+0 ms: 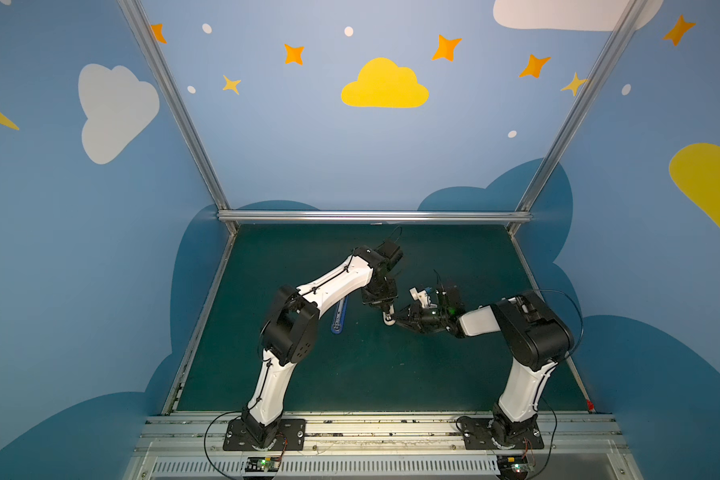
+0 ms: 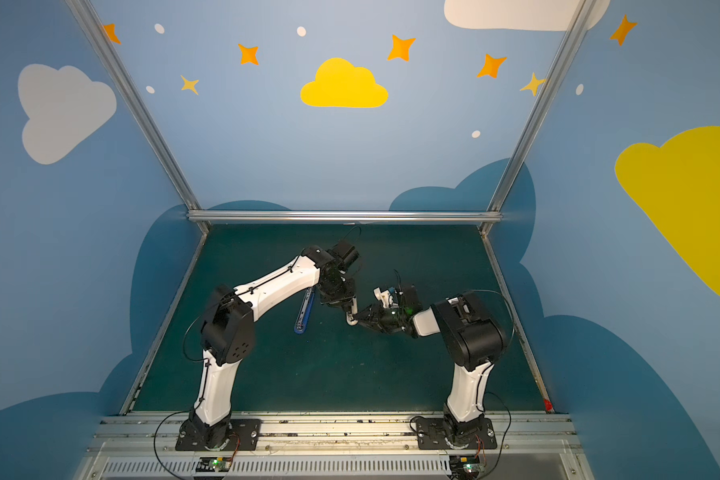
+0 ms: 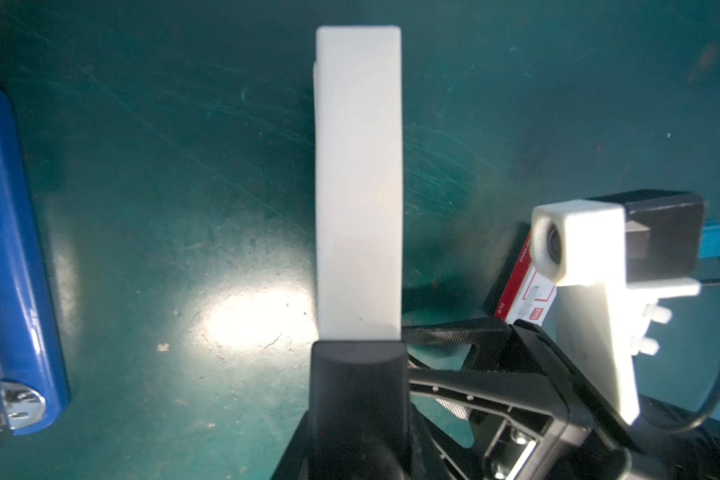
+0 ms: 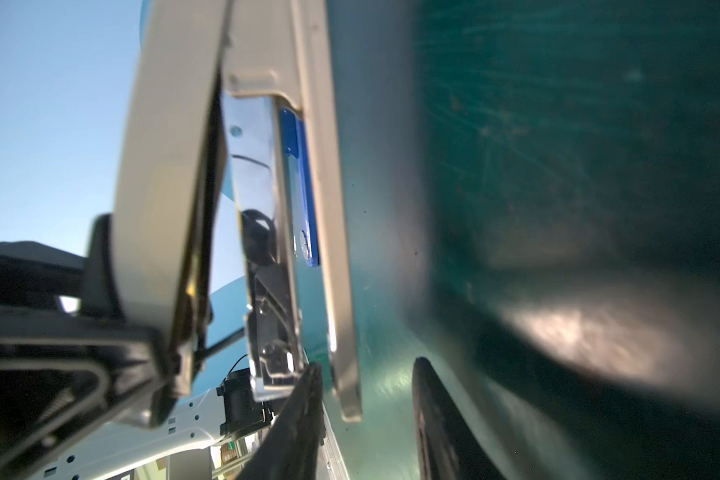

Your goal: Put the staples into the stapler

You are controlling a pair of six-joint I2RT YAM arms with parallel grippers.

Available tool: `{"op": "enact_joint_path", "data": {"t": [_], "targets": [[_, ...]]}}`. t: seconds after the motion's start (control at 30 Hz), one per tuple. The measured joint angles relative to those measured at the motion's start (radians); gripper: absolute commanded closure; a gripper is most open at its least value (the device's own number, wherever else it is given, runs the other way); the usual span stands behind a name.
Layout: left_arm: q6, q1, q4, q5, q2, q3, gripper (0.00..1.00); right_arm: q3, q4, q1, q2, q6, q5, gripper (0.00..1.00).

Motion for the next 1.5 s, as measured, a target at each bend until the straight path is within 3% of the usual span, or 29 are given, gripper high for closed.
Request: {"op": "enact_joint_path", "data": {"t": [0.1, 0.37, 0.63, 1.07, 1.5], "targets": [[-0.014, 0.004, 0.014, 0.020, 0.000, -0.010, 0.96, 0.008, 0.013, 0.001, 0.009, 0.011, -0.008, 0.70], [-0.040, 0.022, 0.028, 0.055, 0.000, -0.020, 0.96, 0.027, 0.061, 0.007, 0.054, 0.025, -0.045, 1.00], [-0.012, 0.060, -0.058, 0.070, 0.016, 0.063, 0.96, 0.026, 0.124, 0.012, 0.094, 0.026, -0.063, 1.00], [0.115, 0.171, -0.410, 0.082, 0.330, 0.728, 0.96, 0.027, 0.148, -0.010, 0.128, 0.018, -0.071, 1.00], [0.100, 0.286, -0.341, 0.138, 0.366, 0.764, 0.96, 0.038, 0.126, -0.018, 0.140, -0.051, -0.145, 1.00]]}}
